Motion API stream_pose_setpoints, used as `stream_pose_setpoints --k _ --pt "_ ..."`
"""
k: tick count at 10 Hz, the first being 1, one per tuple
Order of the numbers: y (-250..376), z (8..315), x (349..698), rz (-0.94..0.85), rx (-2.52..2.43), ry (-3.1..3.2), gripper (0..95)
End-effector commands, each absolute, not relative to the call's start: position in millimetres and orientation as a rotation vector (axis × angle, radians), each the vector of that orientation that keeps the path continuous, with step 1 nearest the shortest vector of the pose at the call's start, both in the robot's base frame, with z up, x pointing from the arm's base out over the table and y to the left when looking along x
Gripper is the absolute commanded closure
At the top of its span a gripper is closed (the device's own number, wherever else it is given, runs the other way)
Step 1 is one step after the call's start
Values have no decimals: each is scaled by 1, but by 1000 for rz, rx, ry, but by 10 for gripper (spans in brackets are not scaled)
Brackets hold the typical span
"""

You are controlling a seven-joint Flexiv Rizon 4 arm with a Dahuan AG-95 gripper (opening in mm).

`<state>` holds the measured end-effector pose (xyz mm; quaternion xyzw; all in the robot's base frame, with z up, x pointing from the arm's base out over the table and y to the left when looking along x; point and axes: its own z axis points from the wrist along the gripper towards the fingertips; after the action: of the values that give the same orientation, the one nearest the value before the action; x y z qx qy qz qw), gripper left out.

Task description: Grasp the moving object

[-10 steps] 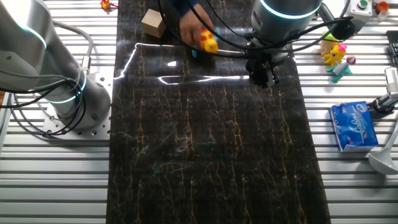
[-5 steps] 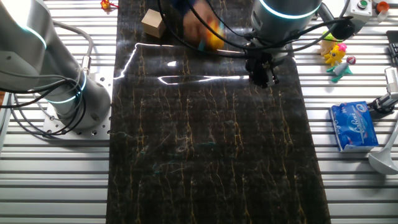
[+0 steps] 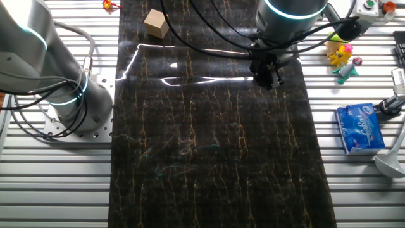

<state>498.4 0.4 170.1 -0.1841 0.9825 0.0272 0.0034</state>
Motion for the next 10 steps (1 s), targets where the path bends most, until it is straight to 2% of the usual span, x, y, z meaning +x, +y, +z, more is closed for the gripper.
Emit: stream_pose_setpoints --k 1,10 --pt "0 170 499 87 -578 3080 950" --pt "0 170 499 109 -685 3095 950"
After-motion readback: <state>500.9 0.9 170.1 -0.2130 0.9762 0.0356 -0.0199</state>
